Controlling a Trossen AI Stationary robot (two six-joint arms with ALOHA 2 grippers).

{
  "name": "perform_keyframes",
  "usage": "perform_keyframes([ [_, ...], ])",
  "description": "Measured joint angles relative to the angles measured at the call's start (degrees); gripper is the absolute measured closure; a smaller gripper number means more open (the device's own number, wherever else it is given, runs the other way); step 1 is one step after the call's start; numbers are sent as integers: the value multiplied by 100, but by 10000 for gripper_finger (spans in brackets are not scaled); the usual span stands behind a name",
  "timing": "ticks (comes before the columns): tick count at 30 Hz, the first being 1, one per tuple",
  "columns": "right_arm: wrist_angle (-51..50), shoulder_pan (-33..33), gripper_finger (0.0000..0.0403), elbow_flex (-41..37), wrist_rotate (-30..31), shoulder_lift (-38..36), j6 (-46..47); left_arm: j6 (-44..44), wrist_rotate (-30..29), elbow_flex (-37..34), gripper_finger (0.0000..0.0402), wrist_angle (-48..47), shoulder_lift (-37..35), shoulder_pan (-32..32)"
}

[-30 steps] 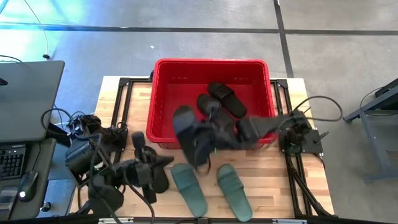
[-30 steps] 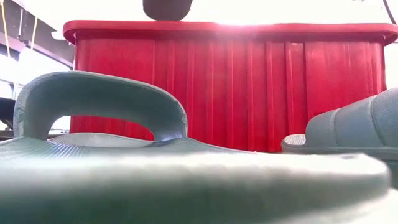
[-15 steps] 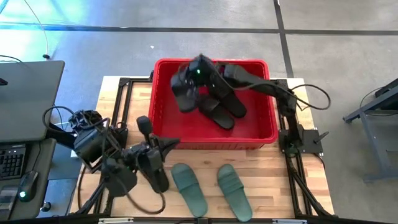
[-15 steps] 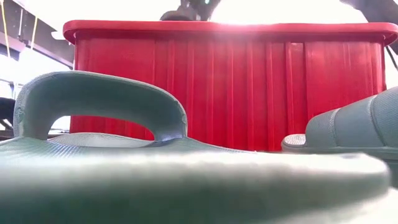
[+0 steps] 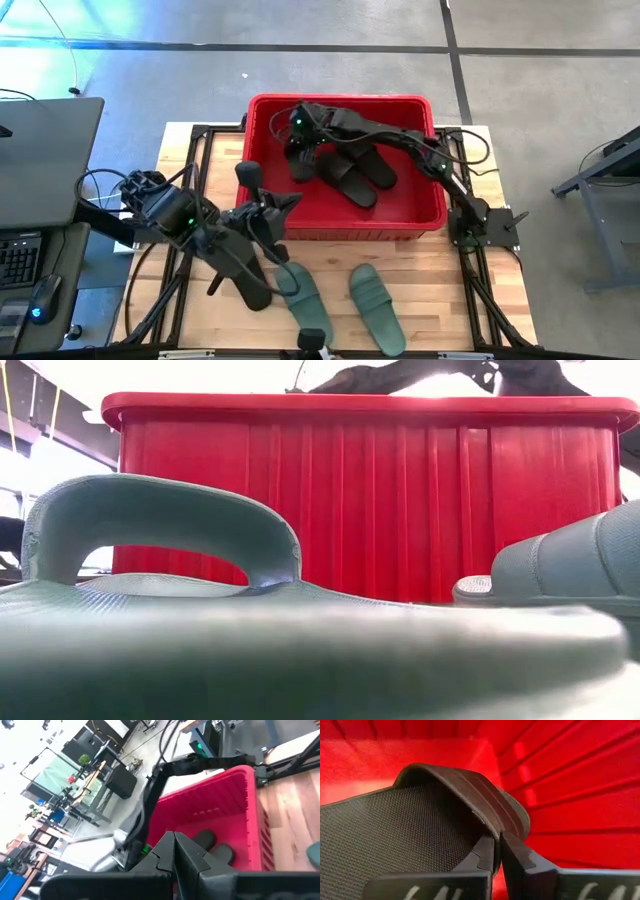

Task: Pick and place slides into bin
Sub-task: Put the black slide into the red bin

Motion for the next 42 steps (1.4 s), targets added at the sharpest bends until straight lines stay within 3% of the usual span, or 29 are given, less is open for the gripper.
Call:
perform_keyframes([
  [6,218,30,378,-2,-288,335,-129,-7,77,0,401,-2,0,155],
  [10,346,34,337,-2,-768,342,-389,-9,220,-2,401,-11,0,185],
  [16,831,59,268,-2,-758,342,-315,-11,272,-2,401,-35,0,179],
  [23,428,64,218,15,-428,214,-276,-70,1217,-4,401,-508,2,179],
  [28,-179,108,212,17,-319,-54,-252,-68,1742,-4,401,-555,2,179],
  [33,-63,171,224,26,-885,-485,-184,-68,2225,-4,401,-548,4,164],
  [38,-351,294,238,24,-1272,-1099,-78,-319,3159,-4,401,-610,4,164],
  [42,-627,497,247,24,-1965,-1726,-29,-941,3903,-4,401,-1375,107,158],
])
